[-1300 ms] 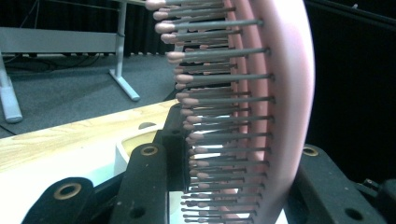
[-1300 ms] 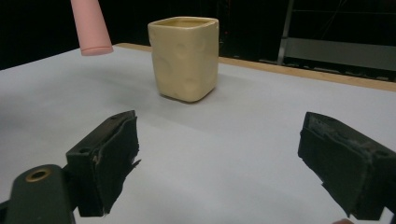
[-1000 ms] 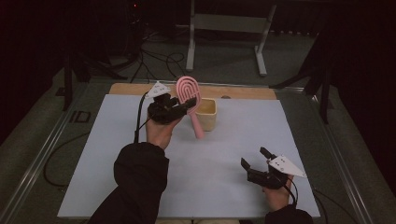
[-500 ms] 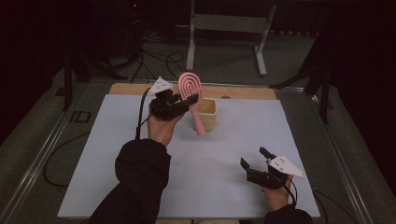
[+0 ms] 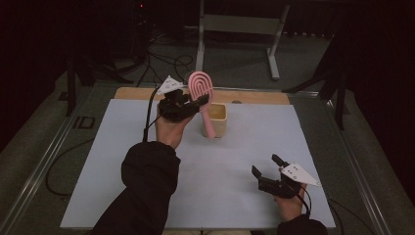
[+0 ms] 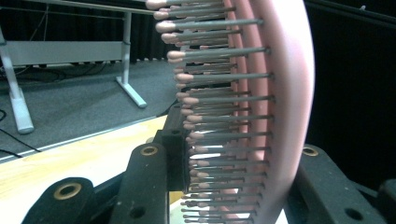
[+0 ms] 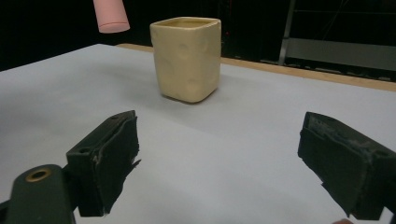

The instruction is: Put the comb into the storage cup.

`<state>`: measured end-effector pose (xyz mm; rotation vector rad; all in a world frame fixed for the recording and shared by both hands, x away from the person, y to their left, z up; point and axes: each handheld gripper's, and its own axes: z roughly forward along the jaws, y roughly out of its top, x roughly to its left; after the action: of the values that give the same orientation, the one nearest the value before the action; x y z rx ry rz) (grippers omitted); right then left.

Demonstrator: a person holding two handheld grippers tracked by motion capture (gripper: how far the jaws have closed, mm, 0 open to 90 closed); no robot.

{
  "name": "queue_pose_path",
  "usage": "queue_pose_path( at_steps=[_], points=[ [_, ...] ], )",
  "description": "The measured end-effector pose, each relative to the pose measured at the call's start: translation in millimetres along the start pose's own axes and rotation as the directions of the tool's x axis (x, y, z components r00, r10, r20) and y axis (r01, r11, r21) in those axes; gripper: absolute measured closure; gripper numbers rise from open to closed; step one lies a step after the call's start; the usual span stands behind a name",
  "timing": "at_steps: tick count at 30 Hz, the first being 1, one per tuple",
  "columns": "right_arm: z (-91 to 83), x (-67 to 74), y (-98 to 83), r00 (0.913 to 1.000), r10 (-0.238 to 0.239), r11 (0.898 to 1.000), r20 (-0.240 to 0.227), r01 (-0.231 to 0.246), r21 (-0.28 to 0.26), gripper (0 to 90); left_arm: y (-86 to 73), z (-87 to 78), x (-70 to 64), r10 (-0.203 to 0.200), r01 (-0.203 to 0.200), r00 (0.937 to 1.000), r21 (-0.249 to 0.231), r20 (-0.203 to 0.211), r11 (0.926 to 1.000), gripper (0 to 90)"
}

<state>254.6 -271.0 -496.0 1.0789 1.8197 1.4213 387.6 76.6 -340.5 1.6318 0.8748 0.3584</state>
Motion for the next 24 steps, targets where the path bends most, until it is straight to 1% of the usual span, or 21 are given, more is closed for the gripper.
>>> queue_pose_path(
  at_steps=[13,24],
  points=[
    [0.7,0.1,-0.2,1.0000,-0.001,1.000,0.003,0.001,0.000,12.2,3.2,3.5,4.1,-0.005,0.005,0.9999,0.003,-0.015,1.0000,64.5],
    [0.7,0.4,-0.1,1.0000,0.000,1.000,0.000,0.000,0.001,12.2,10.9,7.7,3.0,0.018,-0.018,0.9993,0.007,-0.031,0.9998,64.5]
  ],
)
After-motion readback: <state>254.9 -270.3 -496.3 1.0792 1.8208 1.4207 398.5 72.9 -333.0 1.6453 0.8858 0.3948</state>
